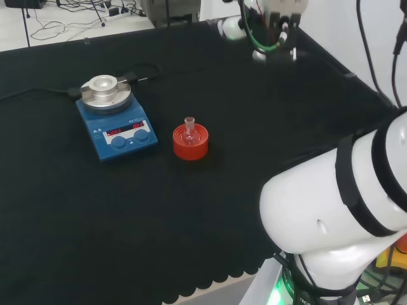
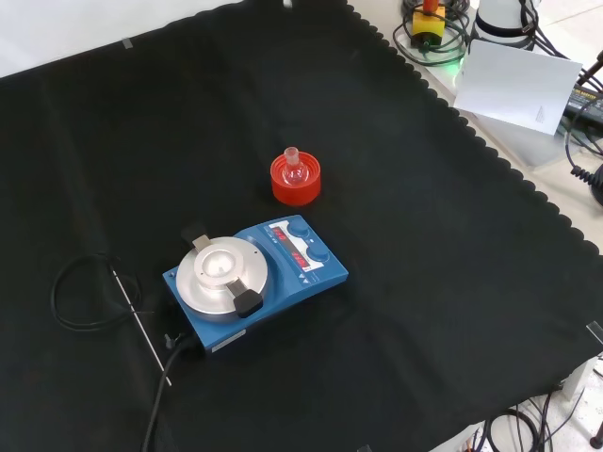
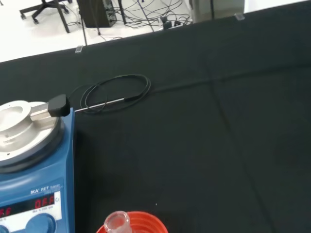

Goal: Pick up the round-bottom flask.

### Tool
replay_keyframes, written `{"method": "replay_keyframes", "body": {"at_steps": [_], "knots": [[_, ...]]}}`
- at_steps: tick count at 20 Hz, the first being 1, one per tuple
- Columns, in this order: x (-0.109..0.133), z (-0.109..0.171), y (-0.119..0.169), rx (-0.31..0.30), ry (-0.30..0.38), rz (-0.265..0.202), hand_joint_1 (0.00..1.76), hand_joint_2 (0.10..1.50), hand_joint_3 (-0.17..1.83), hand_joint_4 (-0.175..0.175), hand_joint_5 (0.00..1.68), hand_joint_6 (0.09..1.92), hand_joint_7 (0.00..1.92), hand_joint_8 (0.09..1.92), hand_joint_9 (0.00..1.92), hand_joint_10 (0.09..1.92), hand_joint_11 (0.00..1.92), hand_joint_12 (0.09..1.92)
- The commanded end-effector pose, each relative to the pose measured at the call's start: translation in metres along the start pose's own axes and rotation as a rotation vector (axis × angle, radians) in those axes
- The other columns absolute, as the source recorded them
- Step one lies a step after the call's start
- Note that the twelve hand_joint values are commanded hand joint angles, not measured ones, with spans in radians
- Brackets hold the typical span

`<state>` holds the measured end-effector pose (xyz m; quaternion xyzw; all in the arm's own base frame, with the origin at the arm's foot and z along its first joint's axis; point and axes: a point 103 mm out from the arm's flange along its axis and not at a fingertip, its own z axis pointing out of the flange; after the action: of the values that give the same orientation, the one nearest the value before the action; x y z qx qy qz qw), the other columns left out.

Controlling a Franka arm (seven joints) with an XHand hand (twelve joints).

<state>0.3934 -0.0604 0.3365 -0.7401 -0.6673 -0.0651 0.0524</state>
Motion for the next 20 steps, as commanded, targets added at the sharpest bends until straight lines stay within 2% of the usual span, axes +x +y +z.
{"method": "replay_keyframes", "body": {"at_steps": [1, 6, 11, 17, 20], "knots": [[-0.030, 0.100, 0.001, 0.086, 0.098, -0.005, 0.74, 0.78, 0.47, 0.021, 0.41, 0.09, 0.18, 0.53, 0.42, 0.61, 0.06, 1.40], [-0.018, 0.140, 0.005, 0.115, 0.119, -0.033, 0.78, 0.70, 0.54, 0.021, 0.46, 0.09, 0.21, 0.55, 0.46, 0.61, 0.08, 1.40], [-0.007, 0.160, 0.010, 0.138, 0.129, -0.051, 0.83, 0.66, 0.55, 0.016, 0.52, 0.09, 0.23, 0.55, 0.47, 0.62, 0.09, 1.40], [0.006, 0.187, 0.011, 0.200, 0.132, -0.068, 0.85, 0.64, 0.55, 0.019, 0.54, 0.09, 0.19, 0.54, 0.45, 0.61, 0.08, 1.39], [0.013, 0.198, 0.014, 0.201, 0.126, -0.073, 0.86, 0.63, 0.57, 0.020, 0.55, 0.09, 0.18, 0.55, 0.44, 0.61, 0.07, 1.40]]}}
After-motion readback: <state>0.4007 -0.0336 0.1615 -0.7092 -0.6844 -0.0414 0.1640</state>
